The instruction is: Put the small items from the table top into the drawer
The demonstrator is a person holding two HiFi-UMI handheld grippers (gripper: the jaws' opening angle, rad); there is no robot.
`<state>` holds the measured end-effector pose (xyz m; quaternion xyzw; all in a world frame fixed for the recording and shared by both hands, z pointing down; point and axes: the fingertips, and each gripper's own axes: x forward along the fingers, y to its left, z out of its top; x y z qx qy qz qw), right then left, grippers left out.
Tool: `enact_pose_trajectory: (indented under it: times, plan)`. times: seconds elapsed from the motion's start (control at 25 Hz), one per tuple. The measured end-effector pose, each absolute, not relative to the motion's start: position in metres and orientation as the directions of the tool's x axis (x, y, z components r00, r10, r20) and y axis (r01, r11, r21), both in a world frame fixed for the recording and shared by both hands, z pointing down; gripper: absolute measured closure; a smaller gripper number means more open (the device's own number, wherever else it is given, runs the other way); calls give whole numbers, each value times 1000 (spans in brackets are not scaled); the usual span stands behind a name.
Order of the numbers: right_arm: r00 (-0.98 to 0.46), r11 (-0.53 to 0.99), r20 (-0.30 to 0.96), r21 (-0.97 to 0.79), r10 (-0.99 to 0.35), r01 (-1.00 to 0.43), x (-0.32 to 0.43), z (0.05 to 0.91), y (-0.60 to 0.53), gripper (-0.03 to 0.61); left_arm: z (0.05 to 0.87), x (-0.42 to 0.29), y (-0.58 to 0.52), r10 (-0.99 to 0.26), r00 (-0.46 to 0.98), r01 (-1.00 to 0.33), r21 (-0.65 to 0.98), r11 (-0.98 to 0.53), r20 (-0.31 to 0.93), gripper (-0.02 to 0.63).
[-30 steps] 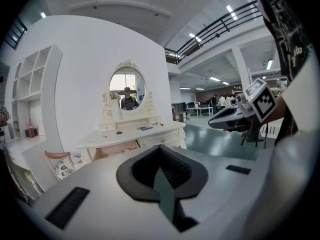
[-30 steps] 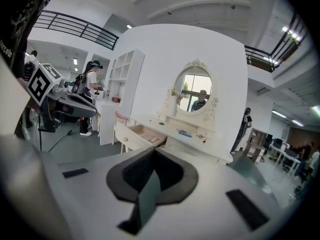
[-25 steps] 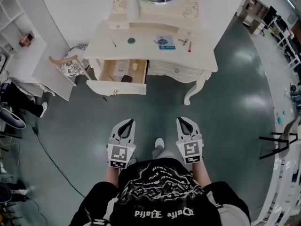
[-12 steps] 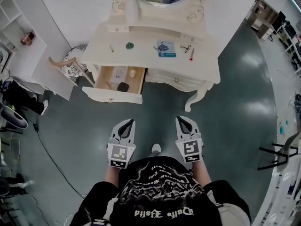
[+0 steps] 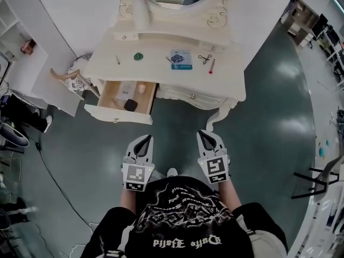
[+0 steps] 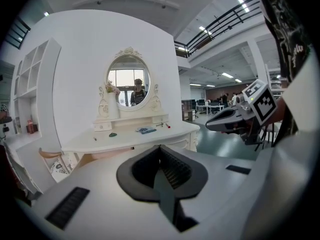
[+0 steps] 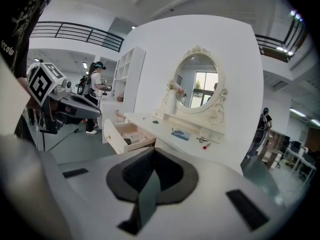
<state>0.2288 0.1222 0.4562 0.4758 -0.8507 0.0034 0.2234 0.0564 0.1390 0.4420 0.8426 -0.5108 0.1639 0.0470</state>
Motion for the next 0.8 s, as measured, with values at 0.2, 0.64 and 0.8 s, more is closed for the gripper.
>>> enact_pose_trajectory:
  times: [0.2,0.64,0.8]
  plan:
    - [-452,552,391,195,-802,-810,234,460,120,569,445,64,136,-840,422,-874,-93,-477,341,598]
    - [-451,550,403,170,-796,-818,235,468,116,569,446,63,125,-837,420,-870,-107,-481,351,598]
    - [-443,538,394,173,-805,-825,231,466,106,569,452,60,117,-823,435,-860,-101,-500,367,598]
